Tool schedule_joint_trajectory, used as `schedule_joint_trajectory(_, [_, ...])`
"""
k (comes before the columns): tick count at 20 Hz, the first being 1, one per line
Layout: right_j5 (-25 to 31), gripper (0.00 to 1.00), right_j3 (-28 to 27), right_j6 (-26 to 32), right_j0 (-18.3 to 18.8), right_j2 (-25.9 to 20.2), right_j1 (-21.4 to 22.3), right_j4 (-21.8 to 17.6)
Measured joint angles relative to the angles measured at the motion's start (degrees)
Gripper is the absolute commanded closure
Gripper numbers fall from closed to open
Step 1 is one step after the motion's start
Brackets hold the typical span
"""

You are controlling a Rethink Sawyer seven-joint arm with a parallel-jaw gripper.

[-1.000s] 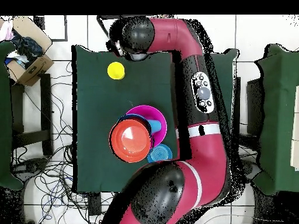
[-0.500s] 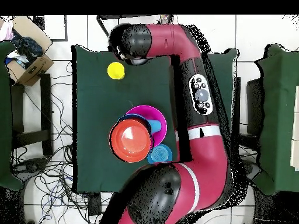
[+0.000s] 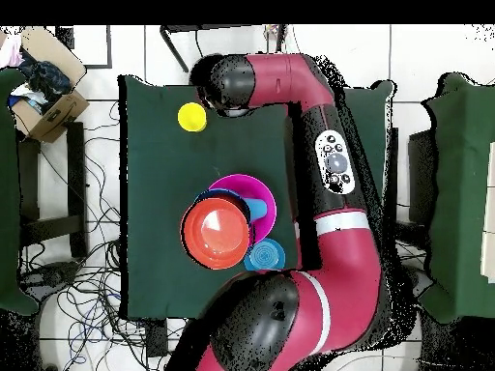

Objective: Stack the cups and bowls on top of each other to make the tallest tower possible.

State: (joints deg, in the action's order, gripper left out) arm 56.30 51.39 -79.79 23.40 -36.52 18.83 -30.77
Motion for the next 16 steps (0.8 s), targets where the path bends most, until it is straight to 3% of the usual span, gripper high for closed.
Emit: schedule_joint_trajectory(16, [-0.22, 0.0, 1.59, -0.39, -1.1, 2.64, 0.05, 4.2])
